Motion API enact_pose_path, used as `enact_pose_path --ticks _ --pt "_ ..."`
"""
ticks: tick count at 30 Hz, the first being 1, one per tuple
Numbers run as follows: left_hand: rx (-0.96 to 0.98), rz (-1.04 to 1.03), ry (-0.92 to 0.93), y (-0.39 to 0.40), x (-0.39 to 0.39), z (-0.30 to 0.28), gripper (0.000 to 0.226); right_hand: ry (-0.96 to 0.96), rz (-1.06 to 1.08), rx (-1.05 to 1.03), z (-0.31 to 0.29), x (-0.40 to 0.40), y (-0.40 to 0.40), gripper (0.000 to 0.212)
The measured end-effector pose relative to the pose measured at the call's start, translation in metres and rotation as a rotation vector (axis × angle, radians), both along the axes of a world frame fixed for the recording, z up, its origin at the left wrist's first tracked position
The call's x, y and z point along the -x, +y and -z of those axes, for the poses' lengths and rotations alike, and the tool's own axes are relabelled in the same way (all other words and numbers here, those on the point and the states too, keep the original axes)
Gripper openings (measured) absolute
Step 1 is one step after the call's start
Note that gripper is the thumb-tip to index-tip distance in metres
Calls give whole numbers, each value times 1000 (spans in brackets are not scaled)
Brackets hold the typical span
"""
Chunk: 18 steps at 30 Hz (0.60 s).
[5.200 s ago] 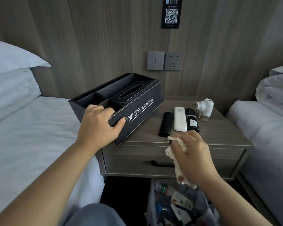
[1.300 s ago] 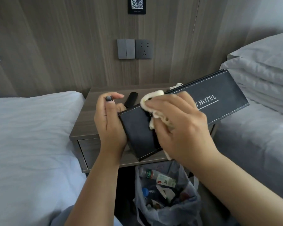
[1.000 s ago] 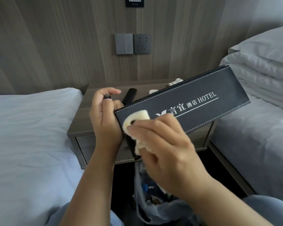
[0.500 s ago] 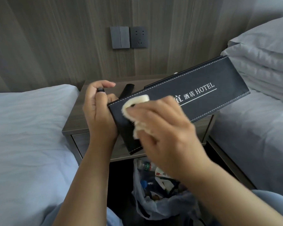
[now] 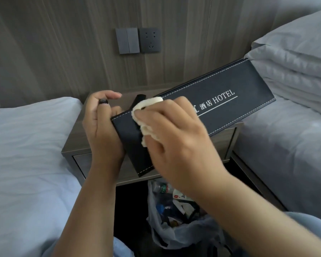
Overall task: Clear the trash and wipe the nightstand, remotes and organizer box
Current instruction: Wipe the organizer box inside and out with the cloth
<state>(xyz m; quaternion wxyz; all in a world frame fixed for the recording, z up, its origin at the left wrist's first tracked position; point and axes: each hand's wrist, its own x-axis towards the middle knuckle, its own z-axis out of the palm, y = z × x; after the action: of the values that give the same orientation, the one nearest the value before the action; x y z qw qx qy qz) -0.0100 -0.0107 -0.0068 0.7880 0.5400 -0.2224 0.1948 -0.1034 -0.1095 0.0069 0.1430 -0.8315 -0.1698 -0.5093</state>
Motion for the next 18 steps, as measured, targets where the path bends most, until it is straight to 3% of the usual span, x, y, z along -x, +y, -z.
enact_pose_path --ticks 2,8,10,15,18 --pt "11 9 7 0 0 1 27 -13 37 -25 -3 1 -21 24" --pt "26 -6 29 -3 -1 -3 29 -55 446 -318 -27 -3 -106 27" --pt "36 -1 40 -5 0 -3 30 -73 509 -302 -29 -9 -106 25" --pt "42 7 74 -4 -1 -2 29 -78 214 7 -15 -7 -49 22" --pt "31 -8 68 -4 -1 -2 26 -36 175 -59 -15 -6 -55 25"
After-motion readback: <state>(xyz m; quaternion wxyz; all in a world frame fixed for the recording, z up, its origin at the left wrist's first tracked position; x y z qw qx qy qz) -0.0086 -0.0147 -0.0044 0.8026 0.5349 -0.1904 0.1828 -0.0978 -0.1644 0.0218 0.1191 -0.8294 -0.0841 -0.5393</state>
